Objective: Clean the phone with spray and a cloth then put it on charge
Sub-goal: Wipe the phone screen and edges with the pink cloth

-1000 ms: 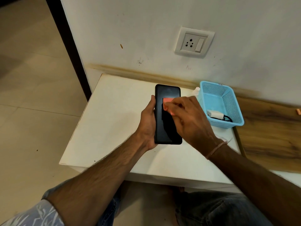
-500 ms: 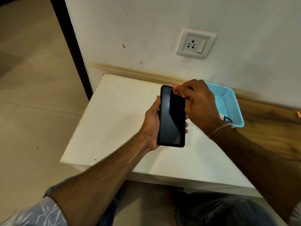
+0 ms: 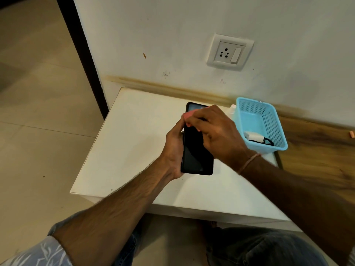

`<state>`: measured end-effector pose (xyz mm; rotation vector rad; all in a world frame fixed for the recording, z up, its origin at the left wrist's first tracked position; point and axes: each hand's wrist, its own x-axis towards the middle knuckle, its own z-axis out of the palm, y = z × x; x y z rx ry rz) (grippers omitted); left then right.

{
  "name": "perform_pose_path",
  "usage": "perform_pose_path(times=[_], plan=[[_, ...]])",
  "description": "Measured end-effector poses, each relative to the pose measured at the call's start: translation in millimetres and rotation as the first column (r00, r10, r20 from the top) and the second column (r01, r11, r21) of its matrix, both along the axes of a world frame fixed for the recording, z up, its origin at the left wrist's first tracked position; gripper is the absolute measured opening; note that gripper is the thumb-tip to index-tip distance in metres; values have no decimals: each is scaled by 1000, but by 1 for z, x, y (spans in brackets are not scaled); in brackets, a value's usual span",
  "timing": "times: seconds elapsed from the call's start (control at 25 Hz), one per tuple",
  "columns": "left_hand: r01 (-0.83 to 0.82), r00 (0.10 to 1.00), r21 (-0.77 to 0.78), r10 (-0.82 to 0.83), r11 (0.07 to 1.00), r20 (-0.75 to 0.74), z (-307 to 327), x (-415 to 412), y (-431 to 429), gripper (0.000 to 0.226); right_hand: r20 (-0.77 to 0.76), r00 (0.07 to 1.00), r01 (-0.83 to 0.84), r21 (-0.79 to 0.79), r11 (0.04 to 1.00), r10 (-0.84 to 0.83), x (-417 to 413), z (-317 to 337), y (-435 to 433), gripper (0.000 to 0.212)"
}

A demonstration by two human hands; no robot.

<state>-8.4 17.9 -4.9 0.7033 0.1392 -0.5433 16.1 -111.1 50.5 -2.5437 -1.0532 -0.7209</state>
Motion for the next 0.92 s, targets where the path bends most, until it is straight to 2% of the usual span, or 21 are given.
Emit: perform_pose_path(times=[0.12, 0.24, 0.36, 0.48, 0.56, 0.72, 0.84, 0.92], plan=[[8, 1000, 26, -8, 1000, 17, -3, -1, -3, 66, -15, 994, 109, 92, 990, -108, 12, 11, -3, 16], [-20, 1000, 10, 20, 1000, -9, -2, 0, -4, 60, -11, 1000, 16, 26, 1000, -16, 11, 7, 4, 16], [-20, 1000, 27, 20, 999, -5, -4, 0, -2, 62, -44, 995, 93, 90, 992, -89, 8, 7, 6, 26], [-32, 999, 1, 32, 999, -18, -4, 1, -1, 55, -106, 993, 56, 54, 997, -50, 7, 5, 5, 21], [-18, 1000, 12, 18, 1000, 0, -5, 1, -1, 62, -82, 992, 103, 95, 990, -96, 10, 8, 6, 20], [-24, 1000, 5, 24, 1000, -16, -6, 3, -1, 61, -52, 999, 8, -7, 1000, -9, 14, 10, 3, 18], [-28, 1000, -3, 28, 1000, -8, -5, 4, 0, 63, -70, 994, 88, 80, 993, -82, 14, 12, 8, 18], [-35, 999, -44, 35, 998, -20, -4, 5, 2, 56, -36, 999, 1, 22, 1000, 0, 10, 8, 15, 19]])
